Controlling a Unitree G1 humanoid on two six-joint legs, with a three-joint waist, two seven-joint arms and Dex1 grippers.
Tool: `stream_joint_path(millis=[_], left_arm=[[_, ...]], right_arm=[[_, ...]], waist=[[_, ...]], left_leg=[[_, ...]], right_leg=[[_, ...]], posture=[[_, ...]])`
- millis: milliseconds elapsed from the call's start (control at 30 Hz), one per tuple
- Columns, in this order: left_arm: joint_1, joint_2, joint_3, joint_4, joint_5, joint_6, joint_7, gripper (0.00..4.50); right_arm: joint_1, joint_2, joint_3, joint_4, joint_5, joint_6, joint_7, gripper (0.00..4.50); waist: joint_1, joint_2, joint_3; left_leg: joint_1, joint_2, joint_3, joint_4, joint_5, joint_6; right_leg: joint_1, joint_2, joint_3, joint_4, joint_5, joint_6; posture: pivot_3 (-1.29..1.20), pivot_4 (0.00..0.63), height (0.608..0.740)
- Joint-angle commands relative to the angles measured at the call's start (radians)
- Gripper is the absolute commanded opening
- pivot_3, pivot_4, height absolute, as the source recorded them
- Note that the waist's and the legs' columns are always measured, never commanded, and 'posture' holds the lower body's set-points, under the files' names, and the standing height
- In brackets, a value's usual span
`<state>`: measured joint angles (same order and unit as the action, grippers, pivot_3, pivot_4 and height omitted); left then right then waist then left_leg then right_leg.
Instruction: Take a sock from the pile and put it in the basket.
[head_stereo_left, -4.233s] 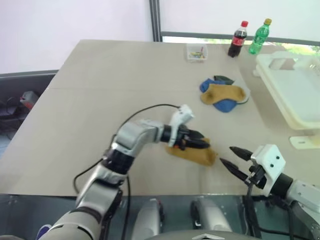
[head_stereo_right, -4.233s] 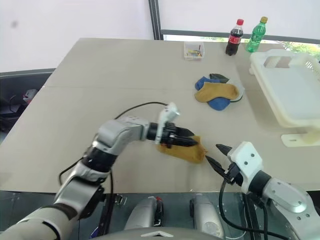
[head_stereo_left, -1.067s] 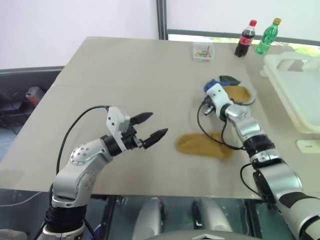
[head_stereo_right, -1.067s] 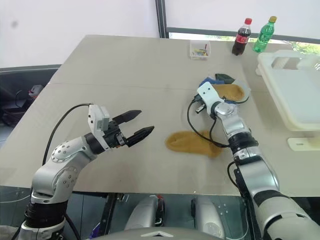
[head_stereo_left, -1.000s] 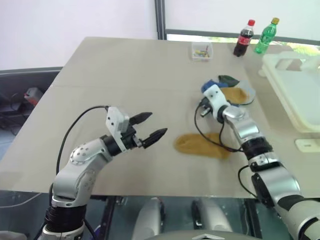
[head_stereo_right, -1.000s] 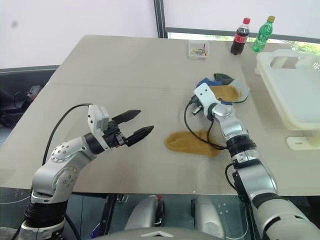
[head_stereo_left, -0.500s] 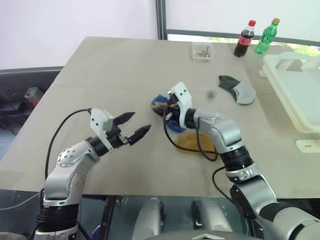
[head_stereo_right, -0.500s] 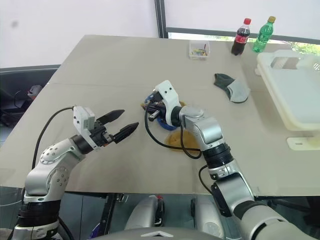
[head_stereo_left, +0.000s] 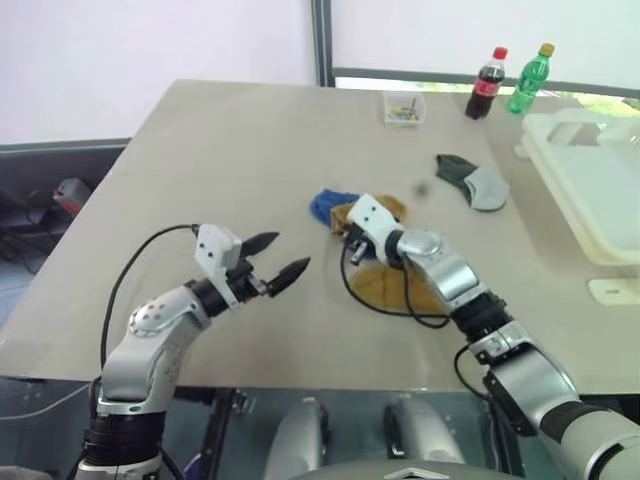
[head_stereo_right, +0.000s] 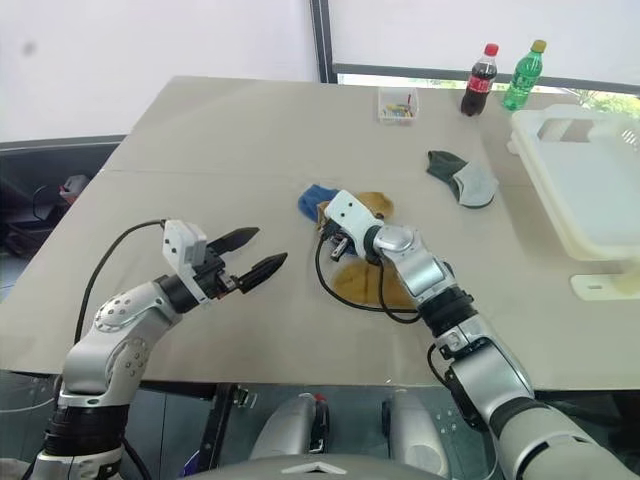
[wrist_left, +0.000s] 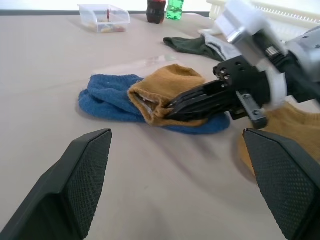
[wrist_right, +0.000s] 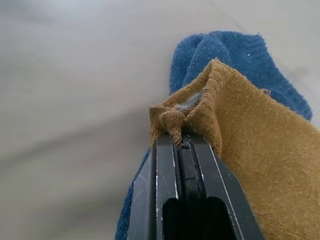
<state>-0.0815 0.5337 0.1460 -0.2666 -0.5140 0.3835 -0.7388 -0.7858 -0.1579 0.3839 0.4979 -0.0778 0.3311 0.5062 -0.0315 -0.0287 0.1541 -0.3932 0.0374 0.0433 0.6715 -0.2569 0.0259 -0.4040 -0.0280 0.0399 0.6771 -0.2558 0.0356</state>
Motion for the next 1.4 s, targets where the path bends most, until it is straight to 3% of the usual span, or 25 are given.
stream_joint_path(millis=[33,333,500,700,900,1133,1400], left_arm=[[-0.028,0.002,-0.002,-0.036,-0.002,-0.005,0.003,4.50],[-0.037,-0.004,-0.010,-0.037,0.004,-0.005,0.009,4.50],[-0.048,-0.010,-0.018,-0.028,0.008,-0.008,0.009,4.50],[-0.062,-0.012,-0.022,-0.010,0.012,-0.017,0.005,4.50],[-0.080,-0.025,-0.033,0.010,0.019,-0.024,-0.001,4.50],[-0.094,-0.030,-0.039,0.028,0.025,-0.032,-0.009,4.50],[-0.090,-0.034,-0.042,0.029,0.027,-0.039,-0.012,4.50]], right_arm=[[-0.004,-0.074,-0.019,0.208,-0.085,-0.022,-0.082,0.02],[-0.123,-0.214,-0.064,0.551,-0.139,-0.197,-0.169,0.02],[-0.167,-0.251,-0.117,0.614,-0.126,-0.271,-0.176,0.02],[-0.161,-0.232,-0.247,0.511,-0.013,-0.284,-0.087,0.02],[-0.120,-0.204,-0.385,0.298,0.143,-0.101,-0.010,0.02],[-0.100,-0.201,-0.472,0.196,0.230,0.022,-0.005,0.02],[-0.077,-0.182,-0.518,0.051,0.318,0.125,0.002,0.02]], waist=[[0.003,0.000,-0.001],[0.022,-0.001,-0.001],[0.020,-0.001,-0.001],[0.015,0.001,0.000],[0.013,0.003,0.002],[0.014,0.004,0.002],[0.014,0.005,0.003]], left_leg=[[0.000,0.000,0.000,0.000,0.000,0.000],[0.003,-0.001,-0.001,-0.001,0.000,0.001],[0.001,-0.001,-0.001,-0.002,0.000,0.001],[-0.003,0.000,-0.003,-0.003,0.000,0.001],[-0.009,0.001,-0.003,-0.006,0.000,0.001],[-0.022,0.001,-0.003,-0.007,0.000,0.001],[-0.022,0.001,-0.002,-0.007,0.000,0.001]], right_leg=[[0.000,0.000,0.000,0.000,0.000,0.000],[0.005,-0.002,-0.001,-0.004,-0.001,-0.001],[0.006,-0.005,-0.002,-0.008,0.000,-0.001],[0.004,-0.005,-0.002,-0.012,0.001,0.001],[-0.002,-0.005,-0.001,-0.013,0.001,0.001],[-0.015,-0.005,-0.002,-0.013,0.001,0.002],[-0.015,-0.004,-0.003,-0.014,0.001,0.002]], posture=[[0.00,0.150,0.740],[0.00,0.150,0.740],[0.00,0.150,0.740],[0.00,0.150,0.740],[0.00,0.150,0.740],[0.00,0.150,0.740],[0.00,0.150,0.740]])
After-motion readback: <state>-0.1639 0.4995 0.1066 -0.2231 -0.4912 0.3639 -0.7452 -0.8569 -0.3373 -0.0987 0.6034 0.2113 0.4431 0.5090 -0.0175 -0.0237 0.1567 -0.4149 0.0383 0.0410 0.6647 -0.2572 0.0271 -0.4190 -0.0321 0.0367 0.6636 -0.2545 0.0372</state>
